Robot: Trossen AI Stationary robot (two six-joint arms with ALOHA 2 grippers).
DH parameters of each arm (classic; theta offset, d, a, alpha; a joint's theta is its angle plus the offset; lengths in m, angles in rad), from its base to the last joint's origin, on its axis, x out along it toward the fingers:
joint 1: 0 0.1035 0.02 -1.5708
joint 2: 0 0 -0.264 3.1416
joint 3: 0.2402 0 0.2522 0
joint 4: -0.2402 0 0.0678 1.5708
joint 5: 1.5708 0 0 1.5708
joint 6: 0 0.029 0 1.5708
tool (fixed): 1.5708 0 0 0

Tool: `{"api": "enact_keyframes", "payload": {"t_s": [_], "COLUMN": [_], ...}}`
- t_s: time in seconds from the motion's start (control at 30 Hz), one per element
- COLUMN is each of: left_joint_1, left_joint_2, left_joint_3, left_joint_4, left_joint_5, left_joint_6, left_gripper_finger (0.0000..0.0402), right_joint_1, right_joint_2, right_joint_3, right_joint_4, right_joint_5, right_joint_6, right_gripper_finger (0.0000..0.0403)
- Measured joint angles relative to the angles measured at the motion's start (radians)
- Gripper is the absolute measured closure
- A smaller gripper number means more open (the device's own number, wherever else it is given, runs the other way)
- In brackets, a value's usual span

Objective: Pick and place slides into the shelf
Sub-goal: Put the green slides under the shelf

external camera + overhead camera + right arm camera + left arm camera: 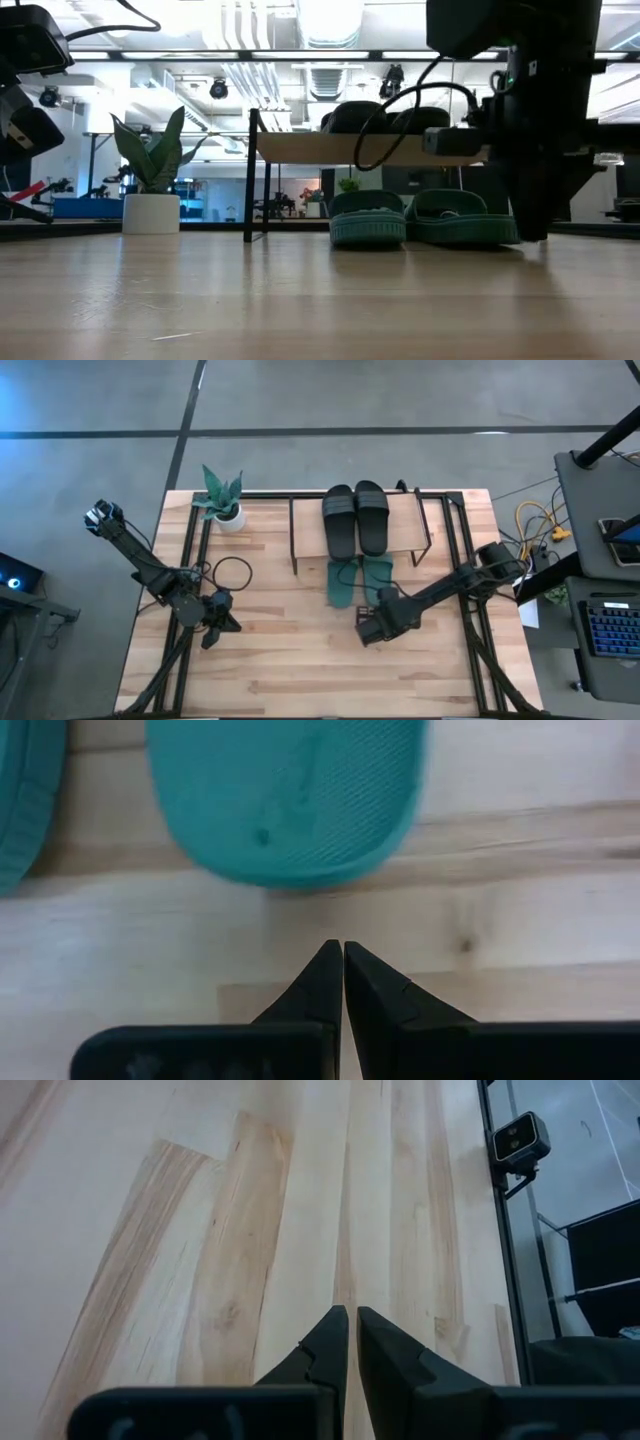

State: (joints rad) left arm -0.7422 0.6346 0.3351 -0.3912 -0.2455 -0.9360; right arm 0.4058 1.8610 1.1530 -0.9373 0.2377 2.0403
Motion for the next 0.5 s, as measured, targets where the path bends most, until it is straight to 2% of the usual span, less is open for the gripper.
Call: {"api": "enact_keyframes", "payload": {"t_s": [0.1, 0.37, 0.5], "left_joint_1": [0.0, 0.0, 0.0], "left_joint_2": [0.0, 0.0, 0.0], "left_joint_3": [0.0, 0.0, 0.0], "left_joint_4": [0.0, 0.0, 0.006], "left_joint_5": [0.0, 0.007, 0.009], "left_joint_6": [0.0, -0.001, -0.003], "left_gripper_finger": [0.0391, 0.0391, 0.0391], "right_joint_1": [-0.015, -0.06, -0.08], "right_joint_2": [0.0, -0.002, -0.002], "right_joint_3": [-0.021, -0.056, -0.064], "right_joint_4": [0.052, 0.054, 0.045], "right_joint_5": [0.0, 0.034, 0.108], "right_joint_6": [-0.044, -0.088, -0.103], "right_gripper_finger": [0.0394, 0.0394, 0.0394]}}
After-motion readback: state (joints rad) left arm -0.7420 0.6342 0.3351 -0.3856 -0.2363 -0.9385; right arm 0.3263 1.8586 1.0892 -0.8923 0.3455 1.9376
